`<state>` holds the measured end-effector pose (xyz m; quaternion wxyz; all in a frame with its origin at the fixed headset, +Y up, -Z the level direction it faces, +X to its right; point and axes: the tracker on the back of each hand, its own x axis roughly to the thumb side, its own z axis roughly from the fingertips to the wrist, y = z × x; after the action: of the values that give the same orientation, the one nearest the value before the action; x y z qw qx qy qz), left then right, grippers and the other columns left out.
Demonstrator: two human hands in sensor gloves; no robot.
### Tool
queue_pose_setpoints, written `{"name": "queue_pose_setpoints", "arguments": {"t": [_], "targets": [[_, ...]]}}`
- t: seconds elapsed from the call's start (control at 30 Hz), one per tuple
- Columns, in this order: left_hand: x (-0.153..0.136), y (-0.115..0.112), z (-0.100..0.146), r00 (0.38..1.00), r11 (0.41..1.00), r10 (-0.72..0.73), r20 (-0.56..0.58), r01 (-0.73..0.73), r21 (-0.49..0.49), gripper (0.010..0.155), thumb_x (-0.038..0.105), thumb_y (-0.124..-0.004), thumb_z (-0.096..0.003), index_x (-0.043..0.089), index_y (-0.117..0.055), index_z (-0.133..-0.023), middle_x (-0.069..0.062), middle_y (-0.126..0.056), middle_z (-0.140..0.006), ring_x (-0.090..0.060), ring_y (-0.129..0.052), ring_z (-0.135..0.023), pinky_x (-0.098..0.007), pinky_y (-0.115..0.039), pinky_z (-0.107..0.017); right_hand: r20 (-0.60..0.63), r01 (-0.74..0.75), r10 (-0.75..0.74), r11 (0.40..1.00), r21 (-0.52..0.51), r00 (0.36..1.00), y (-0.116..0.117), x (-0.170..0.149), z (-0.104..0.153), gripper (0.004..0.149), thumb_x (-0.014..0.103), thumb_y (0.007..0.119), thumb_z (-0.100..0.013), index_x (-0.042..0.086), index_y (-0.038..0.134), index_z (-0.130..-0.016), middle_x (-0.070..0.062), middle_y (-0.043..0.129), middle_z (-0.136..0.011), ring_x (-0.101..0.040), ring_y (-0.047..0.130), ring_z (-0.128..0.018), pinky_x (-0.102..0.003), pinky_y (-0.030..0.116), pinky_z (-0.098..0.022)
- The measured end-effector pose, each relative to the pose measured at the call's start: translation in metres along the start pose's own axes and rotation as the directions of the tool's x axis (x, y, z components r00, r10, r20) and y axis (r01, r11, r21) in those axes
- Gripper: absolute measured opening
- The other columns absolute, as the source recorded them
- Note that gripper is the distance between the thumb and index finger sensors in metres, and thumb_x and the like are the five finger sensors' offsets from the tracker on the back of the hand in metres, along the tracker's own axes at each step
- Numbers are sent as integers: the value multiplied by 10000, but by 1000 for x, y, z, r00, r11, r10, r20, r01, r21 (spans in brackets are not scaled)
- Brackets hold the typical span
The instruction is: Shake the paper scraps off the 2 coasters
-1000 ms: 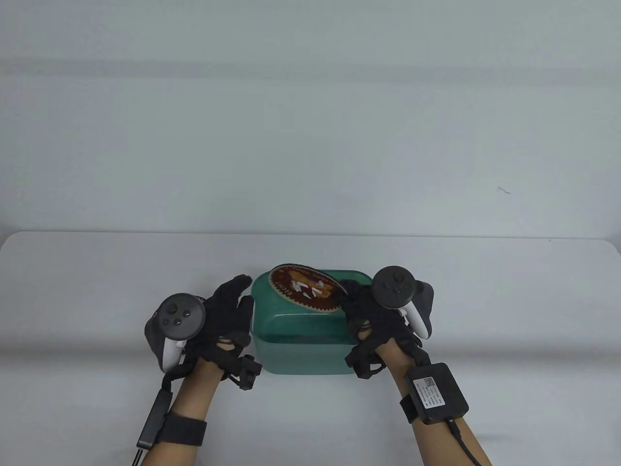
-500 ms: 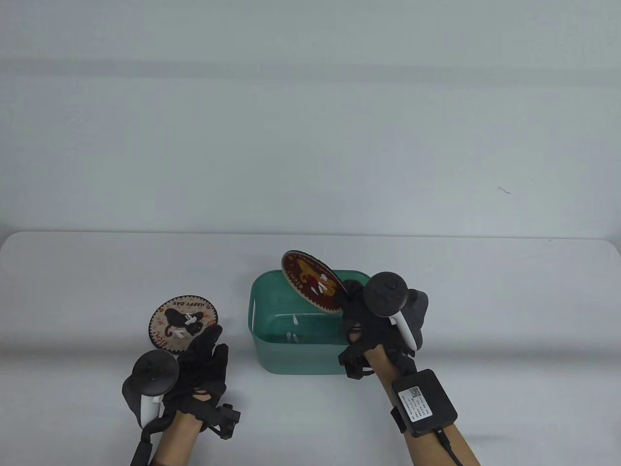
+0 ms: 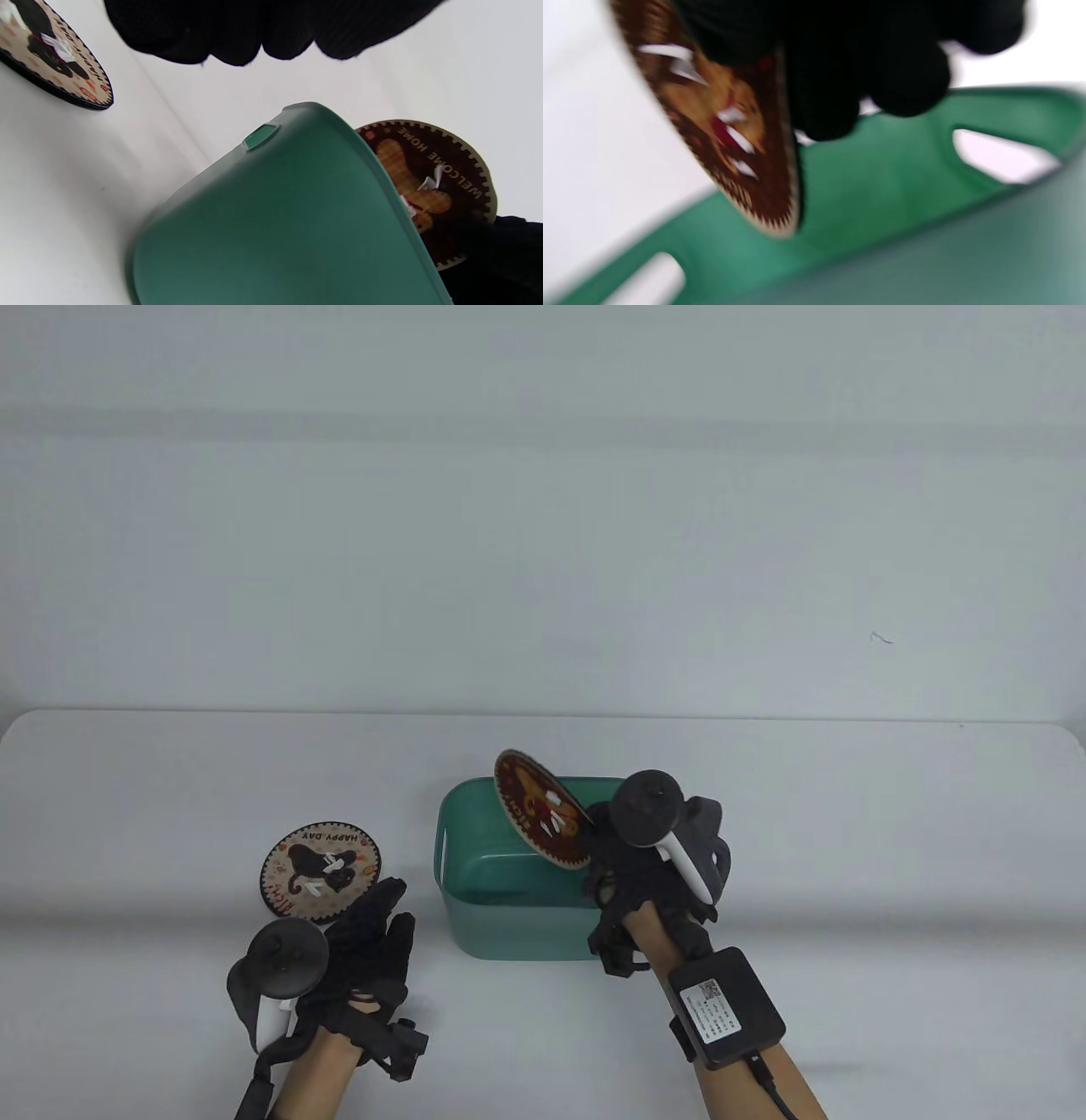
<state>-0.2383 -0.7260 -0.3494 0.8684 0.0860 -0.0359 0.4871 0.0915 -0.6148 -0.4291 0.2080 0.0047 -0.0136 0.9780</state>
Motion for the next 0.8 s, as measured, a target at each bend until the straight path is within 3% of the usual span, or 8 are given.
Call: {"name": "queue_pose_setpoints", "arguments": {"t": [0.07, 0.17, 0.27, 0.33, 0.43, 0.57, 0.63, 0.8], "targets": [[0, 0, 0, 1000, 1000, 5, 3, -5, 2, 552, 360, -736, -488, 133, -599, -973, -178, -627, -964, -468, -682, -830, -485, -697, -572, 62, 191, -183, 965, -181, 981, 2, -1, 1, 414, 341, 733, -407, 170, 738, -784, -73, 961, -562, -228, 909, -371, -427, 736, -368], [-1, 0, 0, 1000, 1000, 5, 3, -5, -2, 552, 360, -736, -489, 132, -601, -973, -176, -631, -963, -467, -684, -829, -485, -698, -571, -15, 76, -76, 996, 54, 997, 4, 0, -2, 414, 354, 717, -431, 183, 700, -808, -58, 938, -609, -229, 896, -425, -426, 716, -413], [-1, -1, 0, 1000, 1000, 7, -1, -7, -8, 551, 360, -736, -488, 132, -603, -971, -178, -632, -962, -468, -685, -827, -484, -699, -570, 69, 173, -162, 961, -215, 984, 3, -1, 1, 410, 341, 739, -405, 165, 748, -775, -75, 970, -554, -230, 918, -357, -427, 741, -362], [-1, -1, 0, 1000, 1000, 7, -2, -7, -6, 550, 361, -736, -488, 132, -603, -971, -176, -633, -962, -467, -686, -828, -485, -699, -570, -33, 76, -74, 994, 79, 997, 8, 1, -3, 415, 349, 724, -425, 168, 715, -798, -68, 953, -582, -233, 908, -395, -429, 726, -394], [-1, 0, 0, 1000, 1000, 11, -3, -11, -3, 549, 360, -736, -488, 132, -605, -971, -178, -632, -963, -467, -686, -828, -485, -699, -570, 12, 154, -154, 974, -168, 988, 3, -4, 0, 417, 365, 720, -417, 186, 719, -794, -41, 964, -578, -204, 927, -385, -410, 749, -386], [-1, 0, 0, 1000, 1000, 13, 0, -13, -4, 549, 360, -735, -489, 132, -605, -971, -177, -633, -962, -468, -687, -827, -485, -700, -570, -22, 64, -62, 991, 116, 998, 9, -2, -5, 421, 368, 719, -436, 177, 696, -810, -34, 955, -605, -205, 928, -419, -412, 742, -416], [-1, 0, 0, 1000, 1000, 12, 2, -12, -5, 548, 359, -736, -489, 131, -607, -970, -178, -634, -962, -468, -687, -826, -485, -700, -570, 11, 191, -192, 964, -185, 981, 3, -7, 0, 420, 365, 731, -414, 171, 731, -786, -42, 978, -565, -202, 942, -368, -410, 759, -376], [-1, 0, 1, 1000, 1000, 8, 6, -8, -6, 547, 359, -735, -488, 131, -609, -969, -176, -638, -960, -466, -690, -825, -484, -702, -568, -14, 78, -78, 996, 51, 997, 2, -7, -4, 423, 387, 695, -447, 192, 676, -821, -17, 948, -623, -184, 930, -422, -396, 748, -418]]}}
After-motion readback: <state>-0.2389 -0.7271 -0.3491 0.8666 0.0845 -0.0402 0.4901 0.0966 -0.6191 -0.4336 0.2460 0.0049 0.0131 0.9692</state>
